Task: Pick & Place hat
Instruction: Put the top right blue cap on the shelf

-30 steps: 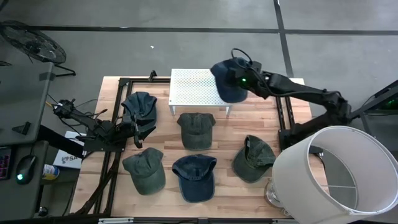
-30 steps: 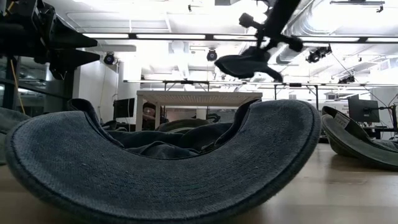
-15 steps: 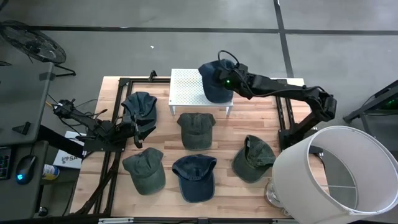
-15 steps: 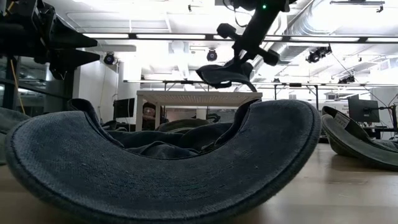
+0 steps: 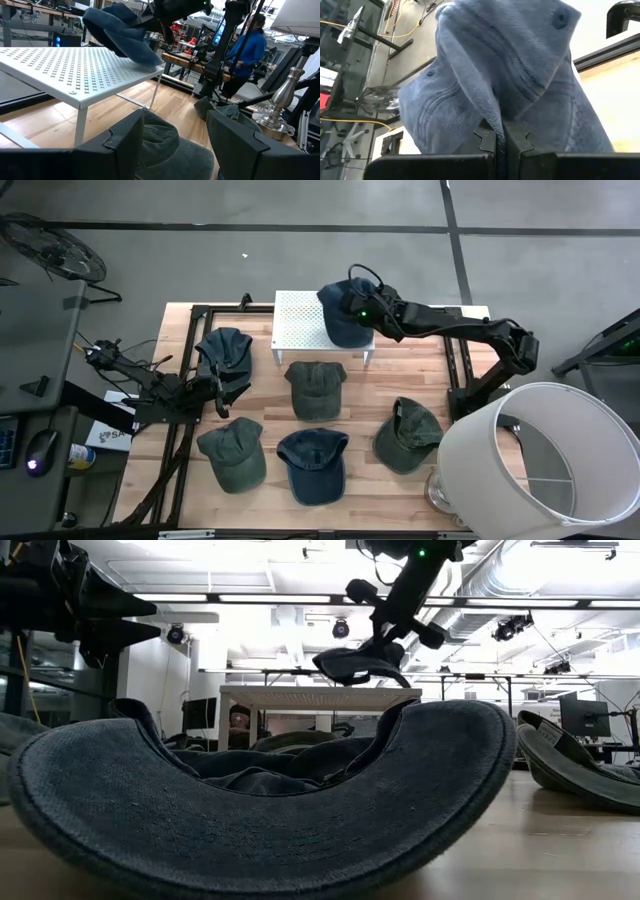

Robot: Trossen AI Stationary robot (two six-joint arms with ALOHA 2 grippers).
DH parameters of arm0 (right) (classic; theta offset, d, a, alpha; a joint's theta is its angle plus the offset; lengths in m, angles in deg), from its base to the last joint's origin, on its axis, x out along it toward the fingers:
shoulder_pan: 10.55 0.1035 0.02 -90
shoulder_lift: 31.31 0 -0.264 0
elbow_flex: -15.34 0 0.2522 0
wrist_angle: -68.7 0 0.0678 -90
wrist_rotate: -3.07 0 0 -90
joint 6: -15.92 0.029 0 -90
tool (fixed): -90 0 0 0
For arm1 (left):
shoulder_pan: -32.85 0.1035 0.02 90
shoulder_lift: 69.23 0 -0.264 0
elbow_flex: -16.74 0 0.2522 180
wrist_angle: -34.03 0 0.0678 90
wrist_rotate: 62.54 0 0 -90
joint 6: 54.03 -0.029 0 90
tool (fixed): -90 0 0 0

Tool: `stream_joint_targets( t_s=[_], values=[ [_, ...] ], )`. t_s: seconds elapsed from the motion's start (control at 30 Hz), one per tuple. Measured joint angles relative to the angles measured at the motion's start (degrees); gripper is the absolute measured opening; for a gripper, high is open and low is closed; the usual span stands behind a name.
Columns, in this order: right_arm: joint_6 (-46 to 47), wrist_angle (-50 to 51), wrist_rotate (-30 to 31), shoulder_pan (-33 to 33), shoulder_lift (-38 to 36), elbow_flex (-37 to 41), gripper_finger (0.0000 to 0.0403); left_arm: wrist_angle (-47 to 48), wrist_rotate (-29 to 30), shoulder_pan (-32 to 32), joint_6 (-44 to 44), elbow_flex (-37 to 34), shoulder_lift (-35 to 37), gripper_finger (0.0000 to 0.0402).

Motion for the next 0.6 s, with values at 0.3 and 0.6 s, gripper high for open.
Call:
stream_joint_targets(
  t_s=[0.3,0.6],
  values=[
    [0.88,-0.87,-0.25,0.33,2.03,0.0,0.0,-0.01,0.0,0.01,0.0,-0.01,0.0,0.0214],
    [2.8,-0.37,1.57,0.21,2.08,0.0,0.0,-0.01,0.0,-0.01,0.0,-0.01,0.0,0.0214]
  ],
)
